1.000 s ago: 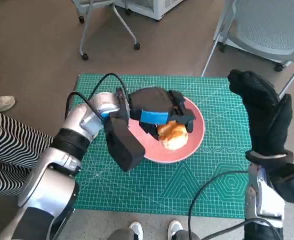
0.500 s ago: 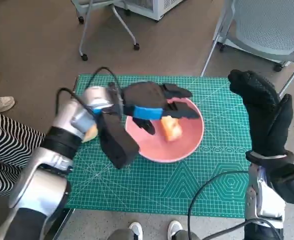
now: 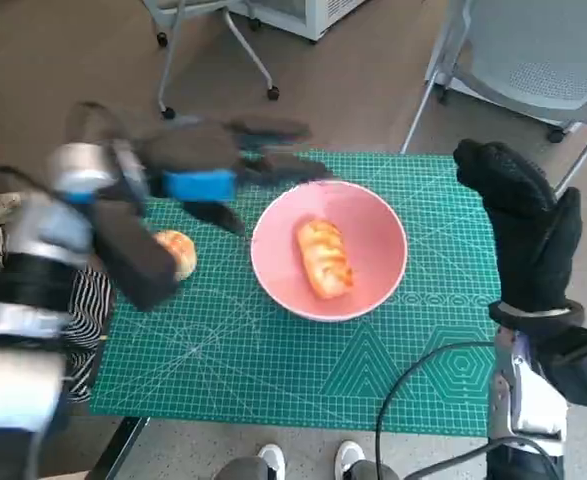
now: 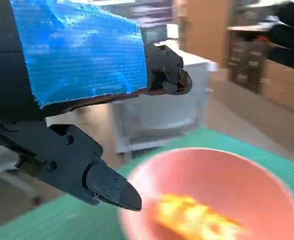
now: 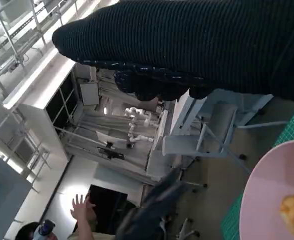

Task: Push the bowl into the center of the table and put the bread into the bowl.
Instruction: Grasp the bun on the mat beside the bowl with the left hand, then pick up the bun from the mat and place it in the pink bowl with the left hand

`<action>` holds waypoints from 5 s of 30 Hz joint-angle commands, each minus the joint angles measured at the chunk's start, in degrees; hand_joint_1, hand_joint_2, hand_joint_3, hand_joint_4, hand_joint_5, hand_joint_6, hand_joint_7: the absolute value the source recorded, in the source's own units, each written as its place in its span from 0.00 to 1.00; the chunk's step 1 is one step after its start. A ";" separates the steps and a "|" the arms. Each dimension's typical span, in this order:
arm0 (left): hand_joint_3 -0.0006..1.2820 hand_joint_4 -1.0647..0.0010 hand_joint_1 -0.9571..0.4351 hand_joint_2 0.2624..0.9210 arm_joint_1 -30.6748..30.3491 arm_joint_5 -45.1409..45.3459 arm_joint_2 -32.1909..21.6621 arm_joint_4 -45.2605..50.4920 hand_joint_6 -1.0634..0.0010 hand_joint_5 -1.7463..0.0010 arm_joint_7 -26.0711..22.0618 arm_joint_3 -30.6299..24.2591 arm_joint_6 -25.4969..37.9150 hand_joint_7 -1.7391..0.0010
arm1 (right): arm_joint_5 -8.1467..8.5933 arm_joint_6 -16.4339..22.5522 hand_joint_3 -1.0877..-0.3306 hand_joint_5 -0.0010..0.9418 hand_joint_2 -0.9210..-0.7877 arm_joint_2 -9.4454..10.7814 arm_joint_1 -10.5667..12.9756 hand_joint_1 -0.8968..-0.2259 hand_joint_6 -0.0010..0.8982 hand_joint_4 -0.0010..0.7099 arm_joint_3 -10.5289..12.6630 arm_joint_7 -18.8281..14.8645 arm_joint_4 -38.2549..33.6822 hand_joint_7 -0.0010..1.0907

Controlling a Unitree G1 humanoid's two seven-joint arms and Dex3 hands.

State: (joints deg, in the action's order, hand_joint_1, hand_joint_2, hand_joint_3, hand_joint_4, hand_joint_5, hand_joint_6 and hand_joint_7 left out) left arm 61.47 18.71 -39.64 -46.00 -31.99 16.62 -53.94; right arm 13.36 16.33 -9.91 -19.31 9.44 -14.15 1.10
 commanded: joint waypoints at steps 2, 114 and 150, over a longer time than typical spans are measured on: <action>0.02 0.91 0.41 0.86 -2.24 -1.42 -3.76 0.09 0.81 1.00 -1.97 -2.18 2.11 0.91 | 0.21 0.16 0.54 0.00 0.00 0.37 0.20 0.27 0.08 0.29 -0.16 -0.10 -1.46 0.50; 0.09 0.39 0.69 0.99 -2.25 -9.55 2.47 22.93 0.44 0.27 0.81 -5.01 14.80 0.34 | 1.60 -2.53 0.53 0.00 0.00 -1.11 0.71 0.28 0.11 0.27 0.15 -2.67 -0.68 0.50; 0.15 0.54 0.69 0.99 0.12 9.45 26.86 0.83 0.45 0.28 1.63 12.21 19.91 0.24 | 1.48 -0.80 0.53 0.00 0.00 -0.96 3.11 0.28 0.09 0.27 0.31 -1.93 -0.04 0.49</action>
State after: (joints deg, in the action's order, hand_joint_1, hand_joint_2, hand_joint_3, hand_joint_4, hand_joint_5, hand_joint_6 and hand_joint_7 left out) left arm 62.23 26.96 -13.03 -44.31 -30.83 28.09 -34.80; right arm 15.44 15.61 -10.84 -17.82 9.34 -16.62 1.44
